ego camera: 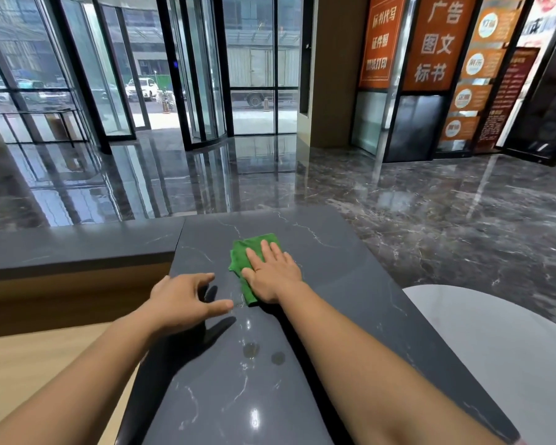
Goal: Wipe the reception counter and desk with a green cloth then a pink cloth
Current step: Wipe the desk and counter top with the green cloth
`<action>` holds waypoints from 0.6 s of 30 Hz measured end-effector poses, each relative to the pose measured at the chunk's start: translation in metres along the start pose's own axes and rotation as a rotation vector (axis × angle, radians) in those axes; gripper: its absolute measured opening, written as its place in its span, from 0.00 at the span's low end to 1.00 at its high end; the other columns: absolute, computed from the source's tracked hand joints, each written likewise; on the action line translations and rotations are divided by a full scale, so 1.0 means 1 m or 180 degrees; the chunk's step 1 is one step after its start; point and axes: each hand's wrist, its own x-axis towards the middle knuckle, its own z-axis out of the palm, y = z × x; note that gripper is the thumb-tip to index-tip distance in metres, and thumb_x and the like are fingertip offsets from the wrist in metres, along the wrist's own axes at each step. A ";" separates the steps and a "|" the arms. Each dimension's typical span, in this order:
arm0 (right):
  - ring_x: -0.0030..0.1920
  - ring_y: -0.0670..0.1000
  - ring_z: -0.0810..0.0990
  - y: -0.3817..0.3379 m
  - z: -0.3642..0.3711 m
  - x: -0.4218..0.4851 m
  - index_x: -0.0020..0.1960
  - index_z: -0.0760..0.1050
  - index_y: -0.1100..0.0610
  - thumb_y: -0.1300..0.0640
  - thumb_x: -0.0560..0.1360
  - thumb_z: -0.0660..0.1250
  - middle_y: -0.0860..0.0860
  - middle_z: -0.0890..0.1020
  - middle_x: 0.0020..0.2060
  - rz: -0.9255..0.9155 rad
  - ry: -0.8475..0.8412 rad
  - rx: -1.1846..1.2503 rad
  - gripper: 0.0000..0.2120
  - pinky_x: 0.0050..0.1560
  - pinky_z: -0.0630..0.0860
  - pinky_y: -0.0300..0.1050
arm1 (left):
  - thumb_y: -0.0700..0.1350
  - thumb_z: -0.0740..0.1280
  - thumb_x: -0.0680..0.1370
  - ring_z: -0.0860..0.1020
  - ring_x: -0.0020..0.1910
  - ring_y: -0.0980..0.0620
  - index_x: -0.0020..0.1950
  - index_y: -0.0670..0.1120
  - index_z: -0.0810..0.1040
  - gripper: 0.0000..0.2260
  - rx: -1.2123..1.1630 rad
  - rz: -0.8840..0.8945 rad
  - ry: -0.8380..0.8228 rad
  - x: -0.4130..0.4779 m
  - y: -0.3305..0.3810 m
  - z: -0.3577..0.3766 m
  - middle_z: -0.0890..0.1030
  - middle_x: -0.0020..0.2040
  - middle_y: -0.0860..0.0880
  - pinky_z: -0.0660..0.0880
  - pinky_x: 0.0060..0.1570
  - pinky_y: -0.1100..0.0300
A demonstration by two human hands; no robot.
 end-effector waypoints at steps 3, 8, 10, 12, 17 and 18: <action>0.79 0.55 0.39 0.029 -0.006 -0.003 0.80 0.43 0.49 0.44 0.83 0.44 0.55 0.41 0.79 0.0252 0.0103 0.0005 0.28 0.77 0.41 0.54 | 0.68 0.66 0.70 0.65 0.73 0.52 0.76 0.51 0.62 0.40 0.0249 0.0156 -0.0092 -0.008 0.006 0.008 0.68 0.73 0.53 0.52 0.75 0.48; 0.79 0.56 0.40 0.108 -0.019 -0.020 0.80 0.42 0.50 0.43 0.83 0.44 0.55 0.41 0.79 0.1054 0.0240 0.0025 0.28 0.76 0.43 0.54 | 0.69 0.65 0.69 0.61 0.75 0.53 0.77 0.53 0.59 0.41 0.0426 0.0374 -0.0227 -0.019 0.015 0.019 0.64 0.75 0.53 0.45 0.76 0.49; 0.79 0.56 0.39 0.135 -0.022 -0.032 0.80 0.42 0.50 0.44 0.83 0.43 0.56 0.40 0.79 0.1316 0.0288 0.0064 0.28 0.77 0.43 0.55 | 0.69 0.66 0.69 0.61 0.75 0.54 0.77 0.54 0.58 0.41 0.0441 0.0368 -0.0249 -0.023 0.015 0.022 0.63 0.76 0.54 0.45 0.75 0.50; 0.79 0.56 0.39 0.149 -0.022 -0.041 0.80 0.42 0.51 0.44 0.83 0.43 0.56 0.40 0.79 0.1456 0.0327 0.0137 0.28 0.77 0.44 0.55 | 0.69 0.66 0.69 0.61 0.75 0.54 0.77 0.54 0.57 0.42 0.0429 0.0320 -0.0242 -0.027 0.011 0.023 0.63 0.76 0.54 0.45 0.75 0.50; 0.78 0.57 0.39 0.135 -0.015 -0.055 0.80 0.41 0.51 0.45 0.83 0.43 0.56 0.39 0.79 0.1626 0.0382 0.0132 0.28 0.77 0.43 0.56 | 0.68 0.67 0.69 0.59 0.75 0.54 0.77 0.54 0.55 0.42 0.0534 0.0234 -0.0193 -0.038 0.005 0.025 0.61 0.77 0.54 0.46 0.74 0.48; 0.78 0.57 0.39 0.128 -0.013 -0.057 0.80 0.42 0.51 0.45 0.83 0.43 0.56 0.39 0.79 0.1633 0.0391 0.0107 0.28 0.77 0.42 0.55 | 0.68 0.66 0.70 0.58 0.76 0.54 0.78 0.54 0.55 0.42 0.0563 0.0213 -0.0171 -0.040 0.004 0.025 0.60 0.77 0.54 0.46 0.75 0.48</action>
